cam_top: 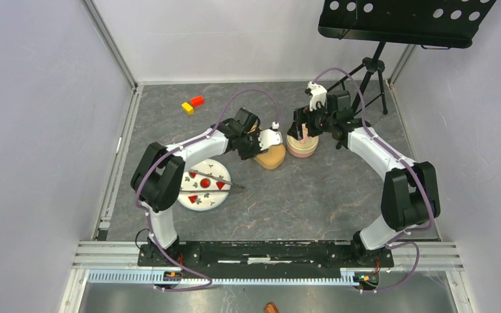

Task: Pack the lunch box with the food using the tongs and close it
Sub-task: Move the packing box to the center of the board.

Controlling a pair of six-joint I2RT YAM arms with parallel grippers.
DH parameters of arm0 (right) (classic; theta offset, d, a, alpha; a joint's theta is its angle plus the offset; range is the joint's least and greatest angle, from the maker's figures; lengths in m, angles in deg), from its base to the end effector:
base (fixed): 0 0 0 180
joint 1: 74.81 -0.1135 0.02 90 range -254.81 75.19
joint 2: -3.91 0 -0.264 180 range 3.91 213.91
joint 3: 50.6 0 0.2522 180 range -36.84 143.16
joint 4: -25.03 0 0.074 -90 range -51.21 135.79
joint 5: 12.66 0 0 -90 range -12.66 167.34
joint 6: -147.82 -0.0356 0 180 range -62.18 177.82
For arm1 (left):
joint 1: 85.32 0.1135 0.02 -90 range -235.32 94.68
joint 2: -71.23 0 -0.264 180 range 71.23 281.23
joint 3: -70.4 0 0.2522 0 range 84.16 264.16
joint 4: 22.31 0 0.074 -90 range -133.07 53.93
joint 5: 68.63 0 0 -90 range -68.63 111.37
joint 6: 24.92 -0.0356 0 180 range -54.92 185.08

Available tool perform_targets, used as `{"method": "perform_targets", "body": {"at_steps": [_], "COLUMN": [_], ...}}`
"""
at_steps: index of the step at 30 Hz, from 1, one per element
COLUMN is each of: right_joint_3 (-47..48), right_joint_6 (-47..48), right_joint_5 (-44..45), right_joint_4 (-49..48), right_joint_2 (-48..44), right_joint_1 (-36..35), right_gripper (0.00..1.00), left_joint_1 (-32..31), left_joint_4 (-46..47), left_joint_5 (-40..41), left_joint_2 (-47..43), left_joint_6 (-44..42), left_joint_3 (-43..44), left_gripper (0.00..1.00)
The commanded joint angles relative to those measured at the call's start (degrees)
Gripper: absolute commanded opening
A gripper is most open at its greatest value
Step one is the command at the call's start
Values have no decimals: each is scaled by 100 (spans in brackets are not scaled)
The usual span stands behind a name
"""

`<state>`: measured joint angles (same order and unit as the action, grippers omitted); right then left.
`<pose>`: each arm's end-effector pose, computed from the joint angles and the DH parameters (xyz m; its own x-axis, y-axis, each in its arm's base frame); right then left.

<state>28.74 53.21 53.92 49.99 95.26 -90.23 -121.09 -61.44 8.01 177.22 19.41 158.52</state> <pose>0.3415 0.1089 0.2608 -0.6221 -0.0951 -0.7772 -0.5017 0.8104 0.3025 0.3132 -0.2358 0.1988 0.0044 0.8546 -0.5192 0.9555 0.1496 0.2542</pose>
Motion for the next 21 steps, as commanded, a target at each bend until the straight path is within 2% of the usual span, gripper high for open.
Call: {"method": "perform_targets", "body": {"at_steps": [1,7,10,17,18,19,21], "right_joint_3": [236,238,189,-189,-263,-364,-567], "right_joint_6": [78,199,341,816,897,985,1143], "right_joint_5": [89,217,241,198,190,186,244], "right_joint_4": [-30,-31,-13,-168,-186,-202,-216], "right_joint_2": [-395,-627,-732,-1348,-1470,-1627,-1955], "right_joint_1": [133,223,255,341,342,358,371], "right_gripper": [92,98,98,98,98,98,98], "left_joint_1": [35,42,61,343,497,650,1039], "left_joint_4": [-3,-212,-328,-365,-406,-454,-594], "left_joint_5": [752,1081,898,-243,-565,-797,-1210], "left_joint_2": [420,872,894,-3,-147,-256,-470], "left_joint_6": [1461,2516,2885,3781,3953,4174,4652], "left_joint_3": [400,1120,1337,1513,1557,1585,1670], "left_gripper": [39,37,42,78,92,99,100]}}
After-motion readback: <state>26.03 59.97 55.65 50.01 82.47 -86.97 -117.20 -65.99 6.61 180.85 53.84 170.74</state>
